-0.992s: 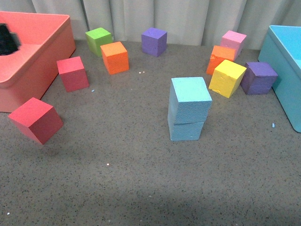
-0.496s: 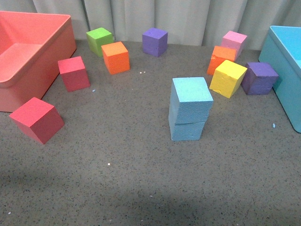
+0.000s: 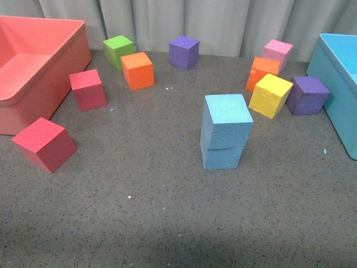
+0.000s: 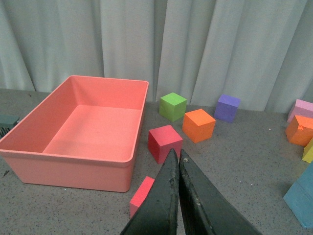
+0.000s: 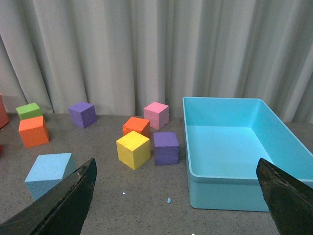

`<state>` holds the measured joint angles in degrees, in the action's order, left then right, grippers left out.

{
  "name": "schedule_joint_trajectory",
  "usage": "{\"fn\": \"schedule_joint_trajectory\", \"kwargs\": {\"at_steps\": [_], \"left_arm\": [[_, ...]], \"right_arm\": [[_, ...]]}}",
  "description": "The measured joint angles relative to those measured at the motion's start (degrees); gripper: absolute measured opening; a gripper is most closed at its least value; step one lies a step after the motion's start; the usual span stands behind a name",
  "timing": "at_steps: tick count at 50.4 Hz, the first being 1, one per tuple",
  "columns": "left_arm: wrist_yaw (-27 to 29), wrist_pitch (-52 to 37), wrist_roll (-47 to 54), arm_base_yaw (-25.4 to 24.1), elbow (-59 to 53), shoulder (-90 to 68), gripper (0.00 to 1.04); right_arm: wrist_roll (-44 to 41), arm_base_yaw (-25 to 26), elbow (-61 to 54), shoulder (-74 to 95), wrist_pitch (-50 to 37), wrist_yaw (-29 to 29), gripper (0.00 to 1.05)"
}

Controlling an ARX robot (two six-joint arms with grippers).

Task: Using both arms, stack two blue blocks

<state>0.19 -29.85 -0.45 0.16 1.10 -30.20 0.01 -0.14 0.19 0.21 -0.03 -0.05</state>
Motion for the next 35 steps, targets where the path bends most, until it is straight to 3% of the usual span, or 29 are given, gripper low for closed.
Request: {"fn": "schedule_joint_trajectory", "kwargs": {"at_steps": [35], "left_arm": [[0.0,15.8,0.0,0.0,0.0,16.4,0.04]], "right_arm": [[0.0,0.0,0.0,0.0,0.0,0.0,0.95]]}}
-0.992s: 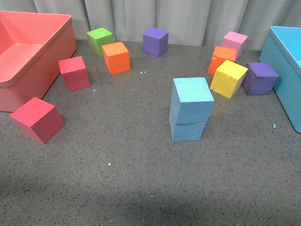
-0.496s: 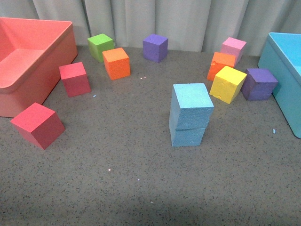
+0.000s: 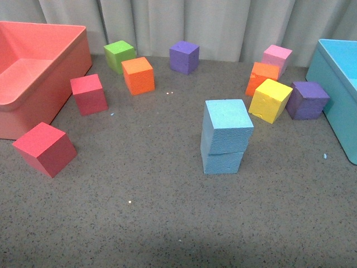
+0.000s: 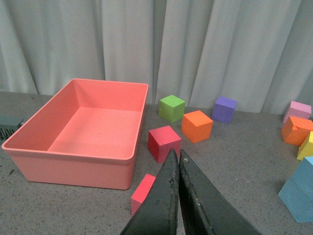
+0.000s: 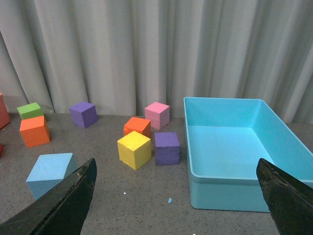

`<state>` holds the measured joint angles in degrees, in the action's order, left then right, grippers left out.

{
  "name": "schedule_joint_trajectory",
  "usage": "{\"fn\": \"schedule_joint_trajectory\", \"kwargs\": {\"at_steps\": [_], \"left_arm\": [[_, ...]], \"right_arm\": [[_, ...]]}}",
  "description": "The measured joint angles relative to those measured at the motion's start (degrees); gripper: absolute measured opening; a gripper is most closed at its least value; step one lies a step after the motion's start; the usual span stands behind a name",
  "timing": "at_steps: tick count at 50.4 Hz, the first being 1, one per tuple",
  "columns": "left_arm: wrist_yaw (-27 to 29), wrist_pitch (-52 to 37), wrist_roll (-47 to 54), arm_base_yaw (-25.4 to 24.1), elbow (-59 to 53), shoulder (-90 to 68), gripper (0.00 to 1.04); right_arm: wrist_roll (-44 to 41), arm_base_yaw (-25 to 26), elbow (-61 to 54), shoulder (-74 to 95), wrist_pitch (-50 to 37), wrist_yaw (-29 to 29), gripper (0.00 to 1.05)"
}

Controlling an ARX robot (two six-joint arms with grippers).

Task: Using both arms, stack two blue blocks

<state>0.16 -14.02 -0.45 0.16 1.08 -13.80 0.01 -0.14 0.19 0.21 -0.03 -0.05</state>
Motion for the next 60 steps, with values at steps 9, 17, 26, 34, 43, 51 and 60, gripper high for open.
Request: {"fn": "schedule_joint_trajectory", "kwargs": {"at_steps": [9,17,26,34,43,51,60], "left_arm": [[0.0,3.3,0.0,0.0,0.0,3.3,0.04],[0.0,13.1,0.0,0.0,0.0,11.4,0.04],[0.0,13.9,0.0,0.0,0.0,13.5,0.04],[0.0,13.9,0.0,0.0,0.0,13.5,0.21],[0.0,13.9,0.0,0.0,0.0,13.5,0.51],[0.0,13.9,0.0,0.0,0.0,13.5,0.77],[0.0,13.9,0.0,0.0,0.0,13.6,0.99]], "right_arm": [[0.0,0.0,0.0,0.0,0.0,0.0,0.95],[0.0,0.0,0.0,0.0,0.0,0.0,0.95],[0.0,0.0,0.0,0.0,0.0,0.0,0.95],[0.0,0.0,0.0,0.0,0.0,0.0,0.95],[0.0,0.0,0.0,0.0,0.0,0.0,0.95],[0.0,0.0,0.0,0.0,0.0,0.0,0.95],[0.0,0.0,0.0,0.0,0.0,0.0,0.95]]}}
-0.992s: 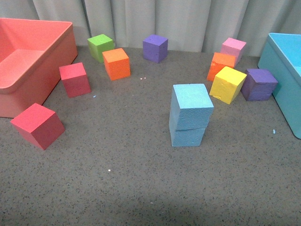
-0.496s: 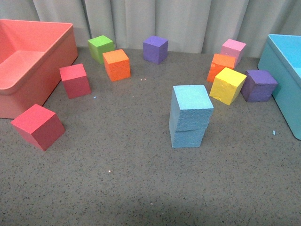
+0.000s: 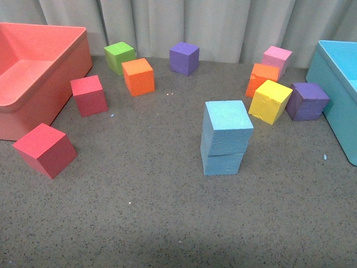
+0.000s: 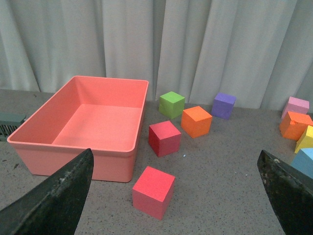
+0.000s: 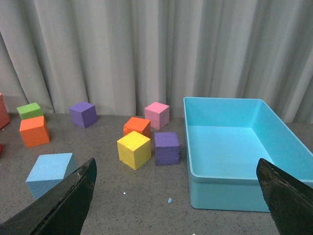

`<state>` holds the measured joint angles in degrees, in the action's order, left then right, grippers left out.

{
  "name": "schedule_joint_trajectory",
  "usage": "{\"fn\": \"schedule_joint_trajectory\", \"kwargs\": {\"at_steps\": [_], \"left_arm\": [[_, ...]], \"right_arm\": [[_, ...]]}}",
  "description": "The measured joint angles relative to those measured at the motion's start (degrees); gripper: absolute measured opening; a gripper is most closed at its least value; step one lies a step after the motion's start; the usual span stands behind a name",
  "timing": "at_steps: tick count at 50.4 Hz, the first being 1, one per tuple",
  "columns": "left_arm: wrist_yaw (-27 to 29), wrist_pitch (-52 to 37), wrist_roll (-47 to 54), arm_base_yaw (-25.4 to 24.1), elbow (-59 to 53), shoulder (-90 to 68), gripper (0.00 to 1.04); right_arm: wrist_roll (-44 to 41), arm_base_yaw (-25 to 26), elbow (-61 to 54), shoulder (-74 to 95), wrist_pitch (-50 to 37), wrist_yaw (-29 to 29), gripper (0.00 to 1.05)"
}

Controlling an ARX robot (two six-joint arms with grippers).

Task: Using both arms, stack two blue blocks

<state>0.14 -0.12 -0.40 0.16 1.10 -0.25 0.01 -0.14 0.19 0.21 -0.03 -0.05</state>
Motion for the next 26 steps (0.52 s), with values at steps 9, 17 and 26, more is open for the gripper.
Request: {"fn": "schedule_joint_trajectory", "kwargs": {"at_steps": [9,17,26], "left_arm": [[0.0,0.0,0.0,0.0,0.0,0.0,0.98],[0.0,0.0,0.0,0.0,0.0,0.0,0.98],[0.0,0.0,0.0,0.0,0.0,0.0,0.98]], "right_arm": [[0.0,0.0,0.0,0.0,0.0,0.0,0.95],[0.0,0.0,0.0,0.0,0.0,0.0,0.95],[0.0,0.0,0.0,0.0,0.0,0.0,0.95]]}}
